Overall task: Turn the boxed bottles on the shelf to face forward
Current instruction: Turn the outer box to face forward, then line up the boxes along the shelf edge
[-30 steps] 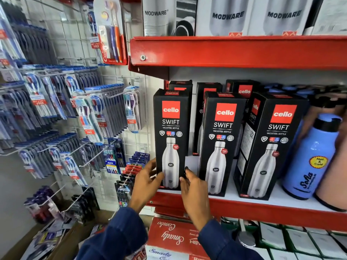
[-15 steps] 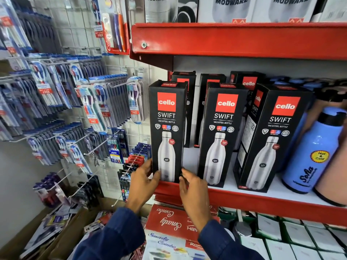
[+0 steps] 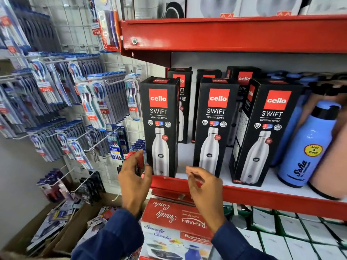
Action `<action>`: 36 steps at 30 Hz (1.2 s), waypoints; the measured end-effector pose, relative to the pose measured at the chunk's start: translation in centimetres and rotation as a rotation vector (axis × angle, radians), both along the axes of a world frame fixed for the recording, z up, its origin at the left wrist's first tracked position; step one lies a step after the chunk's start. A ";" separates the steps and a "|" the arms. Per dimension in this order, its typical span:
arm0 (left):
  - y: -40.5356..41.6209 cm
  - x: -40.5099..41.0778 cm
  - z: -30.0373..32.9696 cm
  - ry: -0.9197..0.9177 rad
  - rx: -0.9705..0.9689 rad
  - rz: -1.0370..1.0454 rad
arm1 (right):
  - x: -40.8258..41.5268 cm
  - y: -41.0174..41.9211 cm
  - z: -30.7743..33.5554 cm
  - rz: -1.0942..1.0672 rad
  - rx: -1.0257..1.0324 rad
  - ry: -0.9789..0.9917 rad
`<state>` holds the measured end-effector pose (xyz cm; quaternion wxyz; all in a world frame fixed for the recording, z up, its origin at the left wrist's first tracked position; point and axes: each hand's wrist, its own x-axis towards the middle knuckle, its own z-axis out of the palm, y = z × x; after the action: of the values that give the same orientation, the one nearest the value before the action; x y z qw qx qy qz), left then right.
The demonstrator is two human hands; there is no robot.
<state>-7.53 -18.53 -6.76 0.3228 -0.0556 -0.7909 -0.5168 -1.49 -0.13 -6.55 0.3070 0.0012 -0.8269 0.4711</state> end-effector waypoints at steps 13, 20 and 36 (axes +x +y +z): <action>10.2 3.4 0.7 -0.160 -0.193 -0.331 | 2.1 6.8 -0.5 -0.272 -0.071 -0.021; 12.2 3.1 1.6 -0.213 -0.185 -0.303 | 1.2 7.4 0.0 -0.231 0.090 -0.171; 11.2 4.2 0.7 -0.184 -0.214 -0.246 | 1.8 8.0 0.2 -0.166 0.076 -0.168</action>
<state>-3.32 -7.31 -6.07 0.1758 -0.1383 -0.8550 -0.4680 0.35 7.87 -6.32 0.2744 -0.0949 -0.8643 0.4108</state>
